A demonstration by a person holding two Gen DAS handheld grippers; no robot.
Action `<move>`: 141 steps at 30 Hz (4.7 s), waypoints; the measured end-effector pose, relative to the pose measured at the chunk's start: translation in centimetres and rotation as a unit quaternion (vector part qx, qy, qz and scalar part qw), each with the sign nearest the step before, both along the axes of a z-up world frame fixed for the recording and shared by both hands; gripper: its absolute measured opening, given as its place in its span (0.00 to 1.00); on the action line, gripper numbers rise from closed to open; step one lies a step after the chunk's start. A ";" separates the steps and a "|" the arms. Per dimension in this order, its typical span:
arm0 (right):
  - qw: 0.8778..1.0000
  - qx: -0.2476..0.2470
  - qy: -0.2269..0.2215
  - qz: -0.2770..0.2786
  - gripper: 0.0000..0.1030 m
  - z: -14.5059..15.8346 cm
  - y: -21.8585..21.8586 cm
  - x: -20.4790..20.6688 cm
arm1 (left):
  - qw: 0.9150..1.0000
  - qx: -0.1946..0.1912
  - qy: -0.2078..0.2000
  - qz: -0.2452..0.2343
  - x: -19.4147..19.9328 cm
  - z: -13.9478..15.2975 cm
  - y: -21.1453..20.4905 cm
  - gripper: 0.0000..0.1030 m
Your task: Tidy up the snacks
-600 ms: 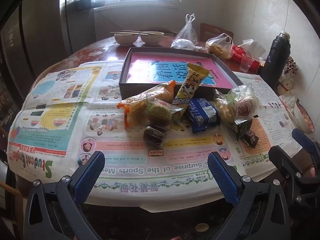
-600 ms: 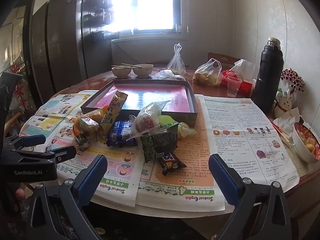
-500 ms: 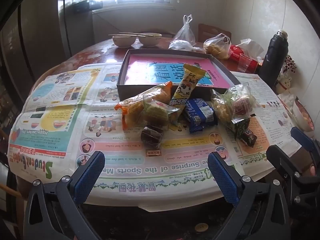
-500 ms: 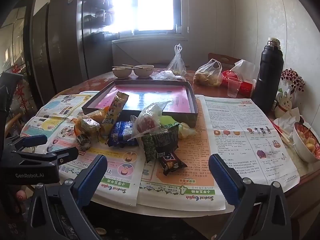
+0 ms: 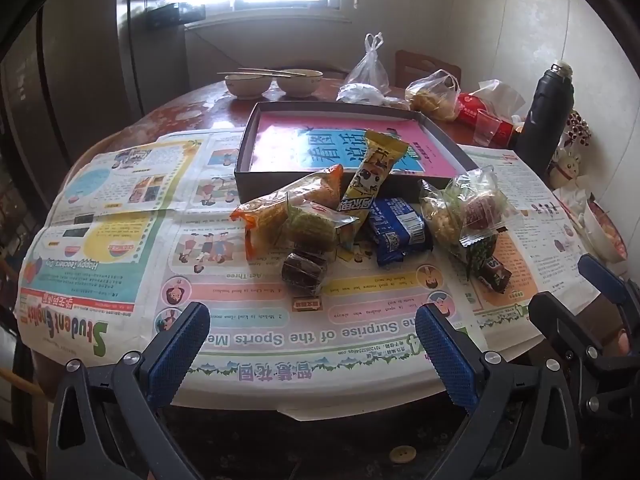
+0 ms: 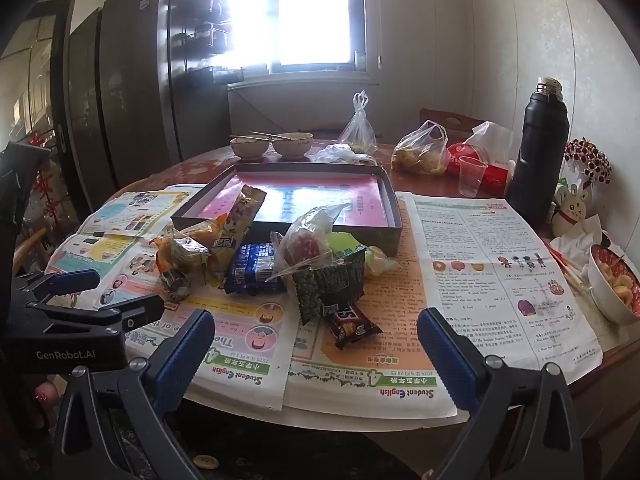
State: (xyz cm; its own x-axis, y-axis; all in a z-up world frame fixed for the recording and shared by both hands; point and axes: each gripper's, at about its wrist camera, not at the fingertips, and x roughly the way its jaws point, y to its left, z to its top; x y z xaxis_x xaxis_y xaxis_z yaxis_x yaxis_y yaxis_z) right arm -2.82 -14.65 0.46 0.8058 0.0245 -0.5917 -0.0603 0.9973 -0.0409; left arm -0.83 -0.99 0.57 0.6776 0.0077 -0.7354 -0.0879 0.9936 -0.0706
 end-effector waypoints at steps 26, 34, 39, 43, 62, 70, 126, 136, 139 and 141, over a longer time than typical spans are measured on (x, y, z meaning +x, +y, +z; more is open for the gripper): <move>1.000 0.007 0.004 -0.004 0.99 -0.4 0.0 0.1 | 1.000 0.000 0.000 0.000 -0.2 -0.2 -0.1 0.99; 1.000 0.009 0.005 -0.006 0.99 -0.4 -0.2 0.0 | 1.000 0.000 0.000 0.000 -0.3 -0.2 -0.1 0.99; 1.000 0.008 0.005 -0.006 0.99 -0.4 -0.2 0.1 | 1.000 0.000 0.001 0.000 -0.2 -0.3 -0.1 0.99; 1.000 0.009 0.006 -0.006 0.99 -0.4 -0.2 0.1 | 1.000 -0.001 0.003 0.000 -0.2 -0.4 0.0 0.99; 1.000 0.019 0.014 -0.006 0.99 -0.8 -0.3 0.5 | 1.000 -0.017 0.019 0.010 0.5 -1.1 1.0 0.99; 1.000 0.020 0.013 -0.003 0.99 -0.7 -0.1 0.6 | 0.999 -0.032 0.034 0.024 1.0 -1.8 2.2 0.99; 0.998 0.026 0.041 0.040 0.34 -0.6 0.4 10.4 | 0.997 -0.057 0.051 -0.023 6.0 -4.0 3.0 0.34; 0.998 0.051 0.027 0.039 0.33 0.9 -0.3 10.3 | 0.998 -0.062 0.029 -0.009 4.8 -2.1 4.5 0.33; 0.998 0.054 0.019 0.037 0.33 1.5 -0.6 10.4 | 0.998 -0.062 0.017 -0.003 4.7 -1.2 5.1 0.33; 0.998 0.055 0.014 0.034 0.33 1.8 -0.8 10.5 | 0.998 -0.062 0.011 0.000 4.9 -0.6 5.5 0.33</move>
State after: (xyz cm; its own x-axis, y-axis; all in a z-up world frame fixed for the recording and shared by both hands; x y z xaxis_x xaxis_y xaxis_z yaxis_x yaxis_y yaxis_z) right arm 7.72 -15.44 2.28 0.7829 0.1438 -0.6053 -0.1270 0.9894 0.0708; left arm 4.05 4.55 -0.02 0.6618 -0.0838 -0.7450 -0.0907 0.9775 -0.1906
